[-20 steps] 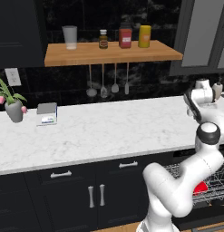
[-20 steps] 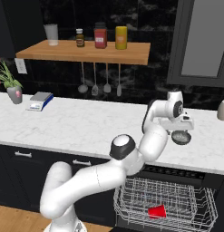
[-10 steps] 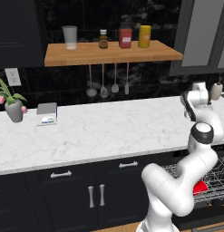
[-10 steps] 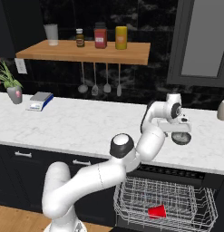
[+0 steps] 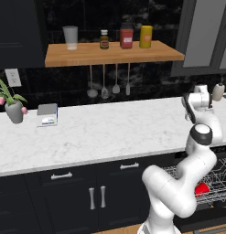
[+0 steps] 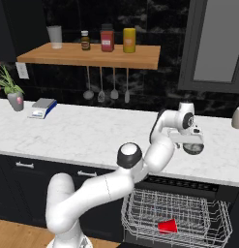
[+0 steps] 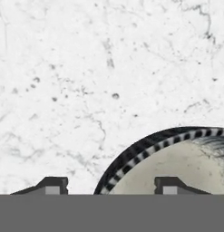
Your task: Pick up the cup and bowl from the counter, place them in the dishwasher, and close the dishwasher door.
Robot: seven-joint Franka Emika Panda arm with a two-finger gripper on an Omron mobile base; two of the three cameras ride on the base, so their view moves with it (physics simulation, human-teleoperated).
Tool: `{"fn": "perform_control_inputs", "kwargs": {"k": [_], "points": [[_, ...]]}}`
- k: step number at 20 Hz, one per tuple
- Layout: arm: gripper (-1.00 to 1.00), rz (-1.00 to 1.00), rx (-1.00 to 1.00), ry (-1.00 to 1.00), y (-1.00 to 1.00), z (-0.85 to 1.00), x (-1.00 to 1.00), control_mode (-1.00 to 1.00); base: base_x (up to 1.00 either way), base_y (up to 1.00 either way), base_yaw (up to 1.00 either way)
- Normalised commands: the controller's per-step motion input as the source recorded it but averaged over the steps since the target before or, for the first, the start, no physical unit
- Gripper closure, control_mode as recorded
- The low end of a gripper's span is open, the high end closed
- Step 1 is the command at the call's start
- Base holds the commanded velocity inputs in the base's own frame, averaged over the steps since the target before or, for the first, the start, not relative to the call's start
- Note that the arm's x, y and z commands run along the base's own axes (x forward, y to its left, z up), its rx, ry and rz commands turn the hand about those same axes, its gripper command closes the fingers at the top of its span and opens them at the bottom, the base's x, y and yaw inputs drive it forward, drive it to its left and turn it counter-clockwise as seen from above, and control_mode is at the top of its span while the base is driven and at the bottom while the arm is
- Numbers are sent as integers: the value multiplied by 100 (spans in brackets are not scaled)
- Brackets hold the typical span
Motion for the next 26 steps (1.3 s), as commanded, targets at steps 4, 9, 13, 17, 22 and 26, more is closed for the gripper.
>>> {"fn": "perform_control_inputs", "kwargs": {"k": [4,9,13,17,22,26], "points": [[100,0,1,0,0,-2,1,-100,0,0,0],[100,3,0,-1,-2,0,-2,-100,0,0,0],[100,34,-9,-24,-41,0,-76,-100,0,0,0],[100,59,-14,-21,-20,0,-100,-100,0,0,0],[100,58,-6,-12,-4,0,-100,-100,0,0,0],[100,49,-1,-8,0,0,-100,-100,0,0,0]]}}
